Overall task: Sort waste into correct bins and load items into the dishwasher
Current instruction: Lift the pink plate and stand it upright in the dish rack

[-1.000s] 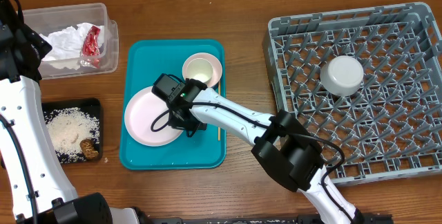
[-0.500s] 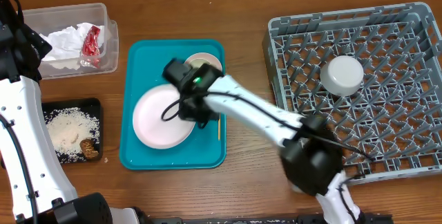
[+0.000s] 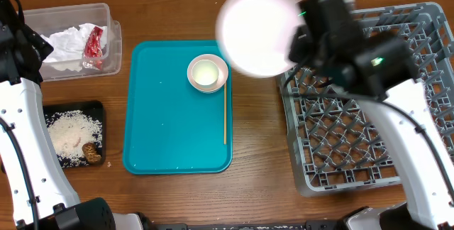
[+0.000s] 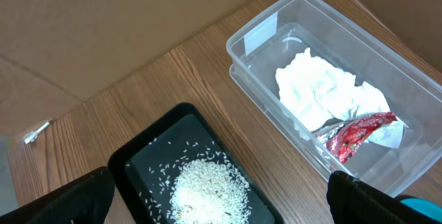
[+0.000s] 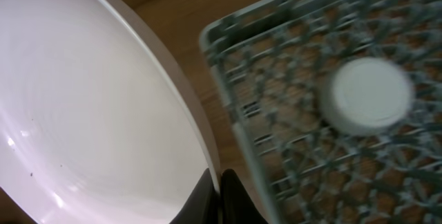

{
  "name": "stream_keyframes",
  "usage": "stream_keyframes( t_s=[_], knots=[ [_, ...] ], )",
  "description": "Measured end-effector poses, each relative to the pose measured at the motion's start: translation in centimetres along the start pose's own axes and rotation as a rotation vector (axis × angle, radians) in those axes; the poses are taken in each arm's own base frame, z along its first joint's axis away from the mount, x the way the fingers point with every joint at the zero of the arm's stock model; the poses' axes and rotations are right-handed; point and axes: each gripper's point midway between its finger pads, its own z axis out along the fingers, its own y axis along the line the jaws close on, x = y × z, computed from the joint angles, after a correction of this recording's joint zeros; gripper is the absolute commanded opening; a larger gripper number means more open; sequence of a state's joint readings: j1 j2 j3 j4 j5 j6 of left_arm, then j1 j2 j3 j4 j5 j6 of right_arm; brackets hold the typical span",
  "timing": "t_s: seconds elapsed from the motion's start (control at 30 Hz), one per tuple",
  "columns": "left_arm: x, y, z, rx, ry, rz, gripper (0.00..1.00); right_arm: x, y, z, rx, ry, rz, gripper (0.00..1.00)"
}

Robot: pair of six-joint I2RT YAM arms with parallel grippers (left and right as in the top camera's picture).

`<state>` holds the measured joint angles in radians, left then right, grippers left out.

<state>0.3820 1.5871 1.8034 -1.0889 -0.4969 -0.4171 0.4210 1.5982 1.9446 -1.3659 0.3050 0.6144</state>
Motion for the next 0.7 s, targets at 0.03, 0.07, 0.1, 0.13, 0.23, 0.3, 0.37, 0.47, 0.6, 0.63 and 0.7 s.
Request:
stream_keyframes(
  t_s=[0.03, 0.07, 0.1, 0.13, 0.23, 0.3, 0.37, 0.47, 0.6, 0.63, 0.7],
  knots=[
    [0.0, 0.0, 0.0, 0.0, 0.0, 0.0, 1.0, -0.7, -1.1, 0.5, 0.04, -0.015, 0.017, 0.04],
    [0.0, 0.0, 0.0, 0.0, 0.0, 0.0, 1.0, -1.3, -2.1, 1.0, 0.076, -0.029, 0.031, 0.04],
    [0.0, 0.0, 0.0, 0.0, 0.0, 0.0, 1.0, -2.0, -3.2, 1.8, 0.12, -0.042, 0.046, 0.04],
    [0.0, 0.0, 0.0, 0.0, 0.0, 0.0, 1.0, -2.4, -4.1, 2.6, 0.155, -0.049, 0.054, 0.04],
    [0.0, 0.0, 0.0, 0.0, 0.0, 0.0, 1.0, -3.2, -6.1, 5.3, 0.255, -0.068, 0.069, 0.04],
    [0.0, 0.0, 0.0, 0.0, 0.0, 0.0, 1.0, -3.2, -7.4, 7.6, 0.343, -0.068, 0.057, 0.04],
    [0.0, 0.0, 0.0, 0.0, 0.0, 0.0, 1.0, -3.4, -8.0, 9.3, 0.407, -0.081, 0.039, 0.04],
    [0.0, 0.0, 0.0, 0.0, 0.0, 0.0, 1.0, -3.3, -8.7, 11.9, 0.499, -0.084, 0.007, 0.04],
    [0.0, 0.0, 0.0, 0.0, 0.0, 0.0, 1.0, -3.3, -9.4, 13.8, 0.576, -0.098, -0.02, 0.04],
    [0.0, 0.0, 0.0, 0.0, 0.0, 0.0, 1.0, -3.3, -9.5, 14.0, 0.586, -0.099, -0.024, 0.04],
    [0.0, 0.0, 0.0, 0.0, 0.0, 0.0, 1.0, -3.3, -9.8, 14.4, 0.612, -0.103, -0.034, 0.04]
  ],
)
